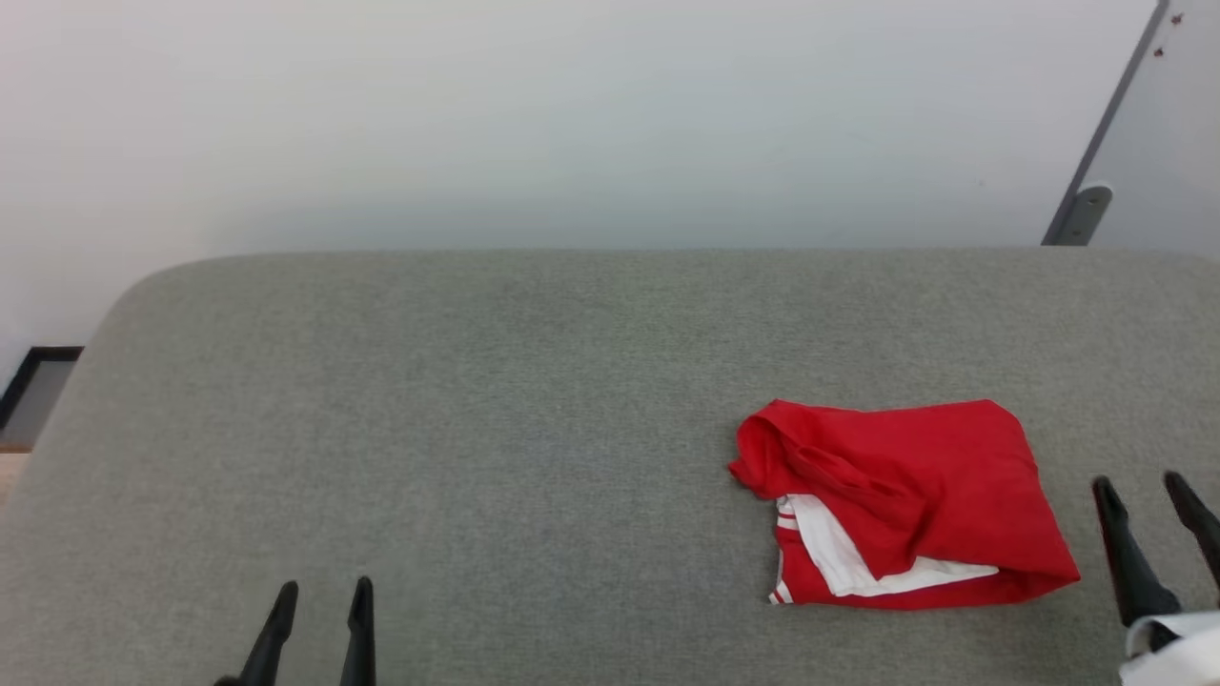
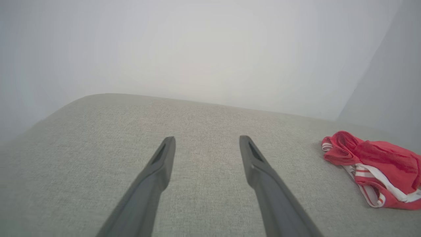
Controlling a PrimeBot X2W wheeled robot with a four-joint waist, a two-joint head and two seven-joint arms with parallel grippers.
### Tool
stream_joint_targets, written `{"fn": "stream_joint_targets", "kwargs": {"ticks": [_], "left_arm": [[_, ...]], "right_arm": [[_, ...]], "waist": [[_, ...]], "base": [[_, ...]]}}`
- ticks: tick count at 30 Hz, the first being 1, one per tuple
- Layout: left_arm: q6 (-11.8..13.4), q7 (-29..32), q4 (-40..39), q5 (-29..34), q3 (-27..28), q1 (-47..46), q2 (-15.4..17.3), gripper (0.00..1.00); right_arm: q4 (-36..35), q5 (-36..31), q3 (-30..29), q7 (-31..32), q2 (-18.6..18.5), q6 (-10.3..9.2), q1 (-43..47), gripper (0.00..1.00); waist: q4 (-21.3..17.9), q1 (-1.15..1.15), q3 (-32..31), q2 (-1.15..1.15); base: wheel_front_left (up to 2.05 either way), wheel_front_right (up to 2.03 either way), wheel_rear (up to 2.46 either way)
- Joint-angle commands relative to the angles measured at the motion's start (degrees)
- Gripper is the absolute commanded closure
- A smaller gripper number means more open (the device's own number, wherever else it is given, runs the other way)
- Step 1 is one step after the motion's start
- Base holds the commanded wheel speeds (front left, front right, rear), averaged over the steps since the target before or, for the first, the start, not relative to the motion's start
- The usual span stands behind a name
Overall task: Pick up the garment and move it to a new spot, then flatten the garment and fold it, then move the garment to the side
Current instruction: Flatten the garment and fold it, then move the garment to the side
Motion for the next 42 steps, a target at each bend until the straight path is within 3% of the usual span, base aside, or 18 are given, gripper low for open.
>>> {"fn": "stream_joint_targets", "kwargs": {"ticks": [1, 10, 28, 34, 38, 42], "left_arm": [[0.09, -0.06, -0.53, 0.26, 0.22, 0.91, -0.12, 0.0], [0.09, -0.06, -2.68, -0.24, 0.87, 2.93, -0.29, 0.0], [0.09, -0.06, -2.84, -0.42, -0.77, 1.72, -0.55, 0.0], [0.09, -0.06, -2.49, -0.61, -2.41, -1.22, -1.02, 0.0], [0.09, -0.06, -1.81, -0.86, -3.63, -4.6, -1.09, 0.0], [0.09, -0.06, -0.98, -1.45, -4.44, -7.59, -1.39, 0.0]], "right_arm": [[-0.76, -0.65, -0.84, -0.26, 0.42, -0.08, 1.32, 0.0], [-5.04, -1.94, -5.16, 0.16, 1.84, -0.09, 5.8, 0.0], [-6.49, -1.52, -4.62, 3.5, 2.48, -0.08, 4.52, 0.0], [-6.13, -1.75, 0.68, 14.91, -2.81, -0.09, -3.12, 0.0], [-4.51, 0.97, 6.02, 28.93, -8.15, -0.09, -9.37, 0.0], [-3.53, 7.43, 10.36, 47.69, -13.97, -0.09, -13.81, 0.0]], "waist": [[0.48, 0.0, -0.33, 0.0], [1.01, 0.0, -0.52, 0.0], [1.69, 0.0, 0.16, 0.0], [2.37, 0.0, 3.6, 0.0], [2.75, 0.0, 7.14, 0.0], [3.09, 0.0, 10.28, 0.0]], "base": [[0.0, 0.0, 0.0], [0.0, 0.0, 0.0], [0.0, 0.0, 0.0], [0.0, 0.0, 0.0], [0.0, 0.0, 0.0], [0.0, 0.0, 0.0]]}}
